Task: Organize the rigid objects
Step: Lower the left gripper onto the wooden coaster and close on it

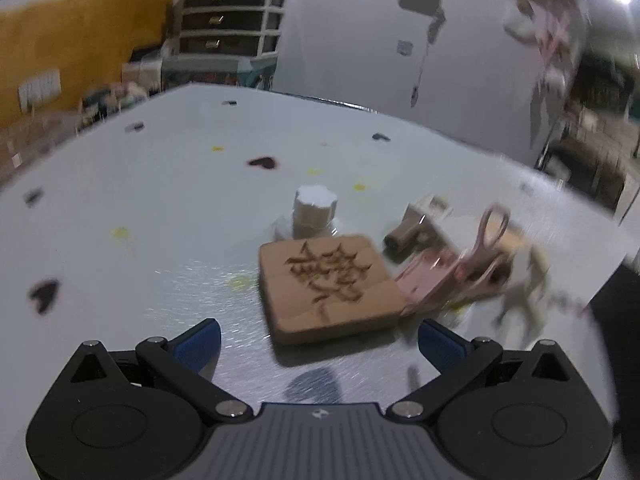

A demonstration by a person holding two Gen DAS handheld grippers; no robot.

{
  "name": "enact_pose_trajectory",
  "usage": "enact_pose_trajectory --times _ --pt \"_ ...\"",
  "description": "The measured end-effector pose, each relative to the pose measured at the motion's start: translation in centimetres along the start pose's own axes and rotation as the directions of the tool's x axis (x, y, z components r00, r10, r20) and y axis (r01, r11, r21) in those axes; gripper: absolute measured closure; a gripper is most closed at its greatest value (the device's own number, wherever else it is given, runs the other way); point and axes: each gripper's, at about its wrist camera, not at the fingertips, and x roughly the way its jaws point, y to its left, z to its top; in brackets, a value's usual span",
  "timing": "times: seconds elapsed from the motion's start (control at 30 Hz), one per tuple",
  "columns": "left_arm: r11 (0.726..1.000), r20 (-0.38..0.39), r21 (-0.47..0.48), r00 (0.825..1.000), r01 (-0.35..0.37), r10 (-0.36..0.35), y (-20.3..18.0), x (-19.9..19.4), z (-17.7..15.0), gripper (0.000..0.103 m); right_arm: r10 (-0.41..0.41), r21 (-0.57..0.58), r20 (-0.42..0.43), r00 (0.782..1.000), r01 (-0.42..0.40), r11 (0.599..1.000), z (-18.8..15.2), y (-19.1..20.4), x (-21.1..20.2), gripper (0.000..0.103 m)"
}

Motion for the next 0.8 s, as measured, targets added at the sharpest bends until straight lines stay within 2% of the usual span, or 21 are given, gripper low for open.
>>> enact_pose_trajectory --times 0.07,0.2,0.33,0.5,0.6,0.8 --pt "0.999 0.006 -0.046 1.000 0.001 -0.001 0.0 0.3 0.6 0.000 -0.023 -0.009 0.005 1.000 0.023 1.000 0.0 -0.2 0.1 0.094" --pt "0.995 0.033 -0.067 0.997 -0.067 0.070 -0.9 1.3 1.5 0.000 -0.009 -0.007 0.012 1.000 0.009 1.000 -0.2 -0.6 -0.1 0.095" --pt "0.994 0.025 0.000 0.994 -0.107 0.107 -2.0 2.3 1.4 0.000 -0.009 -0.013 0.013 1.000 0.009 1.000 -0.3 -0.6 0.0 0.094" --pt "0.981 0.053 0.110 0.987 -0.160 0.155 -1.8 2.4 0.5 0.000 -0.021 -0.026 0.005 1.000 0.021 0.999 -0.4 -0.4 0.1 0.094" --pt "0.974 0.073 0.119 0.980 -0.191 0.183 -0.5 2.0 0.1 0.000 -0.022 -0.027 0.000 1.000 0.022 0.999 -0.5 -0.4 0.3 0.094" --pt "0.971 0.098 0.139 0.978 -0.196 0.184 1.4 1.1 0.0 0.001 -0.023 -0.030 -0.005 1.000 0.023 0.999 -0.5 -0.3 0.3 0.094"
